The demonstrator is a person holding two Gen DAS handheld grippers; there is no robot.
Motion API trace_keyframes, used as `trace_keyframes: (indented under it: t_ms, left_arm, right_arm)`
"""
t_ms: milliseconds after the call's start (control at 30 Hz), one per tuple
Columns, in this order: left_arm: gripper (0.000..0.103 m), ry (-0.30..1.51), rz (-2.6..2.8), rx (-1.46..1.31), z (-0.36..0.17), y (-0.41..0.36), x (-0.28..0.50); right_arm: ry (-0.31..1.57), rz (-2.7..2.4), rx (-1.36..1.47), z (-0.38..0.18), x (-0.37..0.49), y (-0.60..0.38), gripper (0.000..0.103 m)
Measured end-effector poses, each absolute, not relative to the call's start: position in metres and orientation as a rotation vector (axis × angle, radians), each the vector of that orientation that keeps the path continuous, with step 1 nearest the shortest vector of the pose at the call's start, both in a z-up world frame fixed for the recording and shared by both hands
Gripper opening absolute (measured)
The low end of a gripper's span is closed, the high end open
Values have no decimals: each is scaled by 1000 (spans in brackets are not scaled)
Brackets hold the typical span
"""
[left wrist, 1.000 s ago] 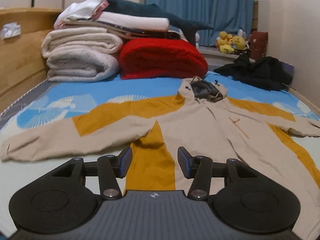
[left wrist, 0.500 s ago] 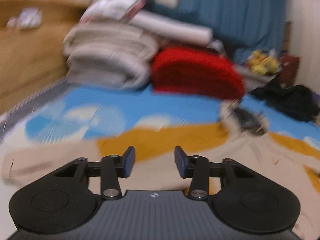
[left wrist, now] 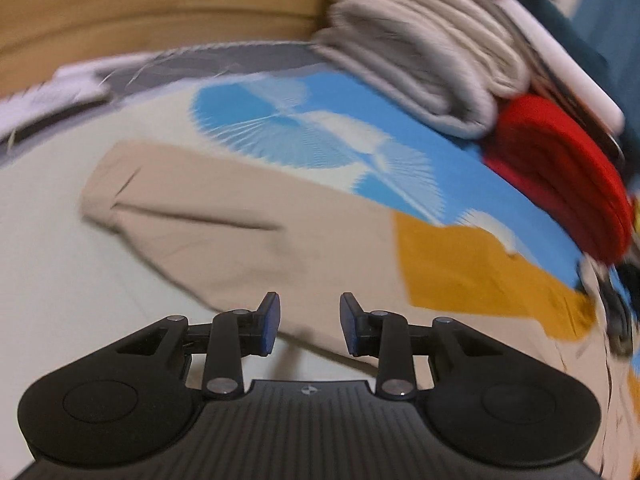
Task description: Fold large clothes
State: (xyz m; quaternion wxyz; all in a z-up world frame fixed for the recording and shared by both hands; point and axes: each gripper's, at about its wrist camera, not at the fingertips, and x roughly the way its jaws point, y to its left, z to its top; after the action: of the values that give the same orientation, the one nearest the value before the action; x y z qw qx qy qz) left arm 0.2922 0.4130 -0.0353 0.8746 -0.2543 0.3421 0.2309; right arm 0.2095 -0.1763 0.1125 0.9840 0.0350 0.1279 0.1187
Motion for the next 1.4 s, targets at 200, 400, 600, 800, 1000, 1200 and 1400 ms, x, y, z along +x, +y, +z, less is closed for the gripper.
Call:
trace_keyframes:
  t_ms: [200,400,600,800,1000,1200,1400]
  left_arm:
    - [49,696,586,-680,-46,460,279]
    - [51,694,697,-865,-72,499,277]
    - [51,631,764,-914,-78,518,271]
    - [48,553,800,-967,-84,530,265]
    - [2,608,856,-781,-69,509,285]
    - [1,481,708,-573,25,413,314]
    - [1,398,265,-408,100,235,336]
  right_arm:
    - [341,321,84,77,252,-145,37]
    - [351,381,68,77,261,-146,3]
    - [451,368,98,61,279,-152,4]
    - [533,345,117,46,289,-145,4]
    - [617,336,72,34,291,-136,4]
    - [657,289,95,31,283,-150,3]
    - [621,268,121,43,266,-168,0]
